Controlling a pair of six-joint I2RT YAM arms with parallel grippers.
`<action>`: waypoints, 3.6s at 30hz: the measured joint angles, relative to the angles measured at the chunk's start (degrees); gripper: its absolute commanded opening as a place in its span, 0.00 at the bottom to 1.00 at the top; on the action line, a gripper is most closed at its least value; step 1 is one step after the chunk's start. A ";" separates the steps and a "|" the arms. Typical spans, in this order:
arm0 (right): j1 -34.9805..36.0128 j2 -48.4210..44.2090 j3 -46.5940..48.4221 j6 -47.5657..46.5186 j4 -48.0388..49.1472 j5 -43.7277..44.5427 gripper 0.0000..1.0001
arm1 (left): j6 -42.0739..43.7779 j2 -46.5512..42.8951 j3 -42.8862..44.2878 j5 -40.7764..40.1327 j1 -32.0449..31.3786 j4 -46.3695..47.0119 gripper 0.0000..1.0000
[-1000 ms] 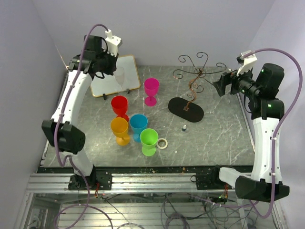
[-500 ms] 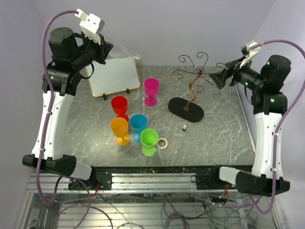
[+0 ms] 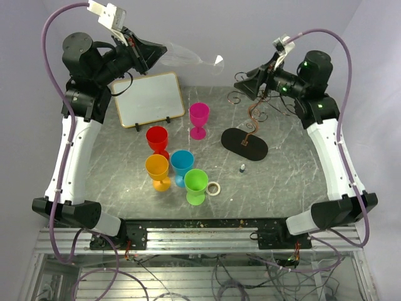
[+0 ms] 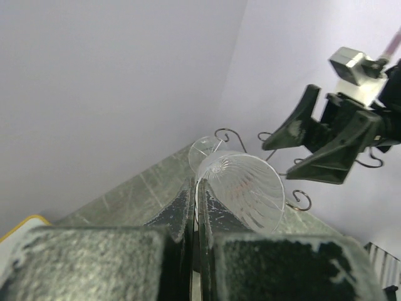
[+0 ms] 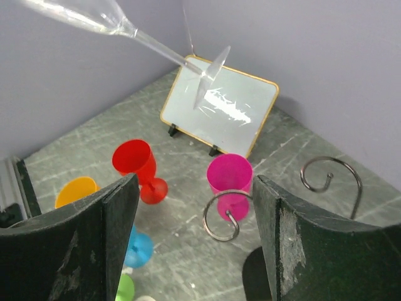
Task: Place the wine glass upside down on the wine glass rack
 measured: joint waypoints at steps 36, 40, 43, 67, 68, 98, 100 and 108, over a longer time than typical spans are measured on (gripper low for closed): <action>5.68 11.89 6.01 18.05 8.61 5.99 0.12 | -4.70 0.57 -4.68 2.29 -1.25 6.71 0.07; 5.68 12.17 5.40 18.62 8.79 5.79 0.10 | -4.72 0.52 -5.16 2.29 -1.25 6.71 0.07; 5.68 12.31 5.40 19.12 9.11 5.62 0.13 | -4.72 0.48 -5.16 2.29 -1.25 6.75 0.07; 5.97 12.39 5.25 16.39 9.81 7.10 0.15 | -4.74 0.39 -5.53 3.19 -1.62 6.73 0.07; 5.99 12.39 5.25 16.11 9.81 7.45 0.13 | -4.74 0.39 -5.57 3.21 -1.62 6.73 0.07; -3.28 9.92 7.54 4.17 6.64 29.68 0.00 | 10.45 -8.52 -9.66 -1.05 -1.84 -4.61 0.78; -3.17 9.92 8.74 1.68 6.69 33.14 0.00 | 12.13 -9.27 -10.16 -1.60 -1.84 -5.79 0.77; -2.82 11.23 12.94 -8.85 8.87 44.35 0.00 | 17.97 -11.13 -13.33 -3.80 -1.84 -9.38 0.76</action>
